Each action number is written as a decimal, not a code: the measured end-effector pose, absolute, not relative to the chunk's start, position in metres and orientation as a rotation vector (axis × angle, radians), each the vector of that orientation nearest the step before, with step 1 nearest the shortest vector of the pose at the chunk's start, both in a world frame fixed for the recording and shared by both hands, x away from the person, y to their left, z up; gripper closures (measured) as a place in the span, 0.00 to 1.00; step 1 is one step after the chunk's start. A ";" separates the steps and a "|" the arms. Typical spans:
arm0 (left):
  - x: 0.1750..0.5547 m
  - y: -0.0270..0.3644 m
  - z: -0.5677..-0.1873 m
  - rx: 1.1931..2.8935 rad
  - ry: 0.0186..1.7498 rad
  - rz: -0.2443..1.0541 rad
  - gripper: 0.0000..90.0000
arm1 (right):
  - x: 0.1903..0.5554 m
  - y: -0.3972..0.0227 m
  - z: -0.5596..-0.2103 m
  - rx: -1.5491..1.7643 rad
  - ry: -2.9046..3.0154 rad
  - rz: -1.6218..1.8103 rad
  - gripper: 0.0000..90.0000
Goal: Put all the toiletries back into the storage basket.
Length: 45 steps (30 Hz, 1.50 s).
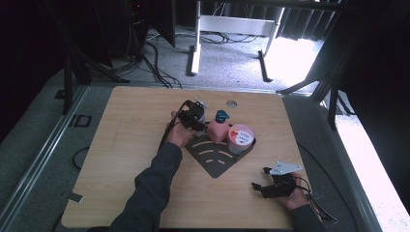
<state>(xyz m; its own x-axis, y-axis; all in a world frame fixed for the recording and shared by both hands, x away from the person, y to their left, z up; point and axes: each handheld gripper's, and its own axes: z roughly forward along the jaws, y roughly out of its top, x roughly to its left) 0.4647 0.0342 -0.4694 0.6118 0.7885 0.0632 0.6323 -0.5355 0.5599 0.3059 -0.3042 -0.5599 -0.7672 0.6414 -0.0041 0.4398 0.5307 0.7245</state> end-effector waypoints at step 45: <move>0.479 0.028 -0.474 2.332 1.116 0.389 0.53 | 0.305 -0.305 -0.560 0.900 2.503 1.070 0.20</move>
